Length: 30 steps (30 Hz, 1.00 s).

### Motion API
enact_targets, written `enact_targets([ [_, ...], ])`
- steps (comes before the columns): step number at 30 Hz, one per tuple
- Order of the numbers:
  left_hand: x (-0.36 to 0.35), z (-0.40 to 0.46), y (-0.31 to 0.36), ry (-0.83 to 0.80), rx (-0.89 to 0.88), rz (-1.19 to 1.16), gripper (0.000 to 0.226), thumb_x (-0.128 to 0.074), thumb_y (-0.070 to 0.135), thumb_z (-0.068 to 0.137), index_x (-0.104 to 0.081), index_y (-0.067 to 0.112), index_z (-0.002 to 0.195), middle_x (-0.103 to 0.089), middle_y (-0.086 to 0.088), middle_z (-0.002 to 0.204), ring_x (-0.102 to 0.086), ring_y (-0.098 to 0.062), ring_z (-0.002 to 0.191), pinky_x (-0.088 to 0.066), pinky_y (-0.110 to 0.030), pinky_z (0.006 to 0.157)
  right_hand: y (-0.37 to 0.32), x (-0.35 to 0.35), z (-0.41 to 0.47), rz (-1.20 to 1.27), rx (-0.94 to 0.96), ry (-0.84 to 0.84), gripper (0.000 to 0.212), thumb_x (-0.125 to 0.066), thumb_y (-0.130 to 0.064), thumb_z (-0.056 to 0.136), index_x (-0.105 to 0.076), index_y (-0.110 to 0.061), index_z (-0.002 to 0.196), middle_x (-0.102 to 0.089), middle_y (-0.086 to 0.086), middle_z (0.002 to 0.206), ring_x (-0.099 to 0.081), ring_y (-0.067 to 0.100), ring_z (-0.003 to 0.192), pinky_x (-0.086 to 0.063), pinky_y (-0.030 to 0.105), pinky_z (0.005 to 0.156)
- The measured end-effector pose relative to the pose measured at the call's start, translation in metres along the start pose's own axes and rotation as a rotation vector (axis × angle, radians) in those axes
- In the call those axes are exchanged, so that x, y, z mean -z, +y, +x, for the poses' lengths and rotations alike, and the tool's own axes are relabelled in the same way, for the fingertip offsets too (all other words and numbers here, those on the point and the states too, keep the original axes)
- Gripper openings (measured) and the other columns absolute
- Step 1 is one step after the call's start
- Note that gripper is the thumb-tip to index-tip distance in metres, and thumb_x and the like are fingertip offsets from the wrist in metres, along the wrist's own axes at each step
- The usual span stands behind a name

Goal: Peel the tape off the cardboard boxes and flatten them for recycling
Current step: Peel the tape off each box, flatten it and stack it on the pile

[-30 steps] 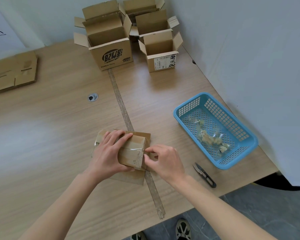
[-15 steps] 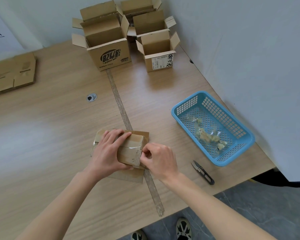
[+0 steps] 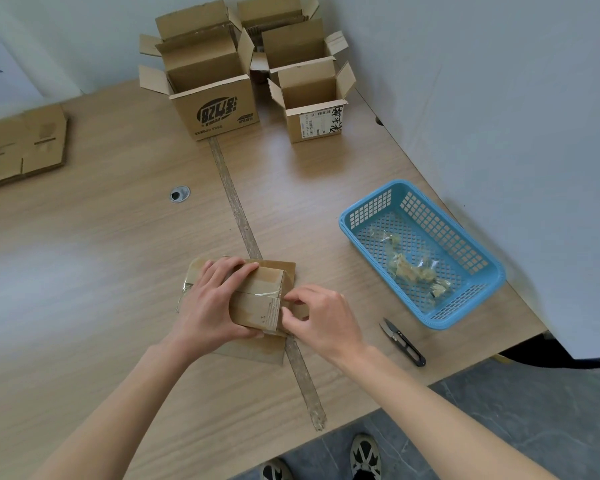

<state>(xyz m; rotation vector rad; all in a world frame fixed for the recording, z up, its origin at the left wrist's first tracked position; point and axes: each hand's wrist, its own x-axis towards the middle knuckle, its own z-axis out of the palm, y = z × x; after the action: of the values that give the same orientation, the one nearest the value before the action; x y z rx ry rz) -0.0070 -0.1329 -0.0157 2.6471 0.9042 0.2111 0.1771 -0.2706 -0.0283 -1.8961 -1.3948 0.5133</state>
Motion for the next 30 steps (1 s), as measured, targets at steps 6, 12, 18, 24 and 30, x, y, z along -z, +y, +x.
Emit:
enact_targets([
  [6,0.003,0.001,0.004,-0.016,0.007,0.009,0.118,-0.095,0.059,0.046,-0.050,0.020,0.148,-0.049,0.000,0.143,-0.043,-0.024,0.138,-0.026,-0.052,0.121,-0.007,-0.004,0.004,-0.107,0.030,0.045,0.008,-0.070,-0.022,0.087,-0.077,-0.018,0.086,-0.075,-0.005,0.085,-0.070,0.019,0.075,-0.055,0.034,0.061],
  [12,0.002,-0.001,0.002,0.001,0.004,-0.005,0.119,-0.096,0.058,0.044,-0.051,0.020,0.147,-0.050,0.000,0.143,-0.042,-0.023,0.138,-0.025,-0.050,0.121,-0.009,-0.004,0.007,-0.104,0.033,0.032,0.008,-0.069,-0.021,0.081,-0.066,-0.018,0.074,-0.067,-0.004,0.077,-0.064,0.024,0.068,-0.050,0.038,0.054],
  [18,-0.002,-0.001,-0.002,0.012,0.000,-0.015,0.119,-0.095,0.061,0.043,-0.051,0.023,0.147,-0.048,0.003,0.144,-0.042,-0.020,0.139,-0.019,-0.042,0.124,0.006,0.009,0.015,0.039,0.081,-0.098,0.004,-0.068,-0.016,0.082,-0.071,-0.014,0.082,-0.071,-0.004,0.082,-0.066,0.016,0.077,-0.054,0.040,0.070],
  [24,0.000,0.000,-0.002,0.004,0.006,-0.008,0.119,-0.094,0.063,0.044,-0.051,0.022,0.147,-0.049,0.002,0.144,-0.042,-0.021,0.138,-0.023,-0.047,0.123,0.009,0.006,0.007,0.092,0.039,-0.095,0.013,-0.072,-0.026,0.083,-0.075,-0.018,0.093,-0.074,-0.010,0.092,-0.068,0.006,0.085,-0.055,0.033,0.079],
  [30,0.000,0.000,-0.001,-0.005,0.002,0.003,0.118,-0.094,0.062,0.045,-0.050,0.021,0.147,-0.049,0.000,0.144,-0.042,-0.023,0.139,-0.027,-0.052,0.120,0.005,0.008,0.016,-0.030,0.110,-0.116,0.014,-0.068,-0.026,0.087,-0.074,-0.015,0.094,-0.073,-0.005,0.095,-0.068,0.016,0.086,-0.055,0.037,0.076],
])
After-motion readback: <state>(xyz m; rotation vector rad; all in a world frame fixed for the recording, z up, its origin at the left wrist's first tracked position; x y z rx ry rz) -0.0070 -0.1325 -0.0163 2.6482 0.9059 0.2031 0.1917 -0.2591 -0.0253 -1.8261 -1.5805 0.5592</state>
